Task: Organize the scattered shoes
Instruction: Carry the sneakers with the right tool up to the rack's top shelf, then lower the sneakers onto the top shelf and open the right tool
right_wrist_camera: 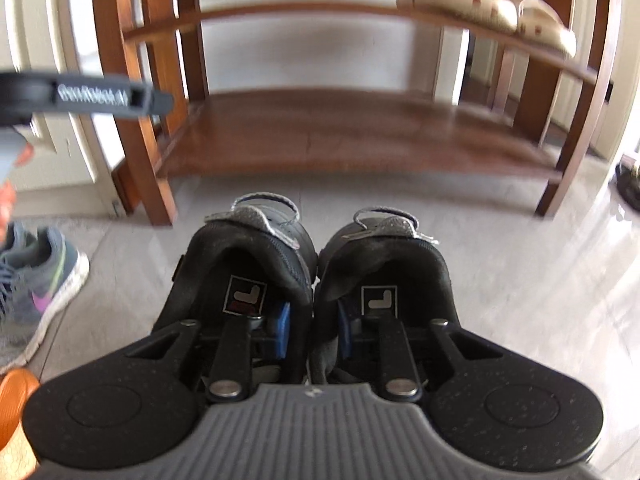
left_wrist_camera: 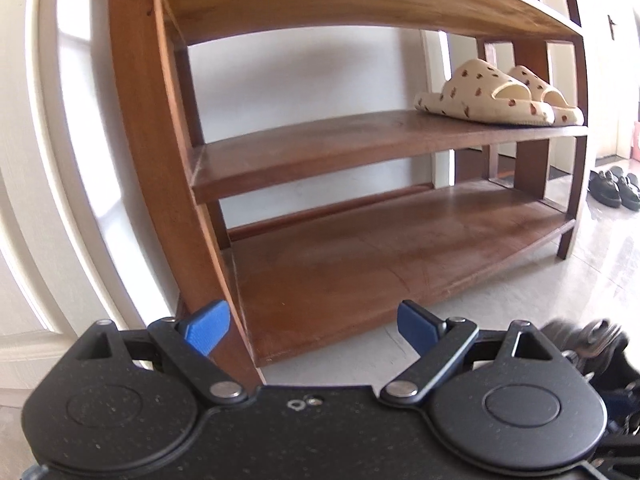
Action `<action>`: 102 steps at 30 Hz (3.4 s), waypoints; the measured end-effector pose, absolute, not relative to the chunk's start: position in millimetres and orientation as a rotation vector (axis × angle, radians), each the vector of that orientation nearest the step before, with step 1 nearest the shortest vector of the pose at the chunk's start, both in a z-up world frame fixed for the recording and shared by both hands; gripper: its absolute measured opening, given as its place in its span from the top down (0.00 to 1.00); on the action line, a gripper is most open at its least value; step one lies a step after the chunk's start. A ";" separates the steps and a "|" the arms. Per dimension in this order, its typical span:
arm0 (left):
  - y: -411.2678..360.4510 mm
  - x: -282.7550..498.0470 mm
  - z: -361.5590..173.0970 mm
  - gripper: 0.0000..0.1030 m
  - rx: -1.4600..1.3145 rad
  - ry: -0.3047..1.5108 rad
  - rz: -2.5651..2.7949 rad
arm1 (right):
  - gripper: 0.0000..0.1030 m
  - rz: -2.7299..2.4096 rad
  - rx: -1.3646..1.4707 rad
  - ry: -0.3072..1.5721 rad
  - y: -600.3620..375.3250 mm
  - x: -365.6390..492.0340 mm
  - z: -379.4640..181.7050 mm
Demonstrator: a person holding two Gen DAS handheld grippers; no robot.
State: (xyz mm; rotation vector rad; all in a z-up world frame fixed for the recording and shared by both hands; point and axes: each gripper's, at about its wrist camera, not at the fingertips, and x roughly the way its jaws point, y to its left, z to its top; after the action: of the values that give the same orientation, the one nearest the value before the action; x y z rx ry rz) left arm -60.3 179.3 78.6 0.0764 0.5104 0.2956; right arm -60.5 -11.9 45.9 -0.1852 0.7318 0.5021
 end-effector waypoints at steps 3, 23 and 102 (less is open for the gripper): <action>182.4 -60.1 80.7 0.11 0.054 0.499 0.311 | 0.74 0.501 -0.166 0.670 -12.9 -57.9 59.3; 146.9 -64.4 232.6 0.09 0.045 0.210 0.316 | 0.75 0.549 -0.132 0.535 -52.3 9.2 255.6; 103.9 339.5 669.3 0.07 0.013 0.575 0.357 | 0.92 0.419 -0.019 0.857 -101.0 421.1 654.8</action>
State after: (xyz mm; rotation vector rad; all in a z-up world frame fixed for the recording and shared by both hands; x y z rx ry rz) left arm 339.5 103.9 669.3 0.0126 0.5746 0.3573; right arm 421.1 -101.0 654.8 -0.0185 0.8572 0.4187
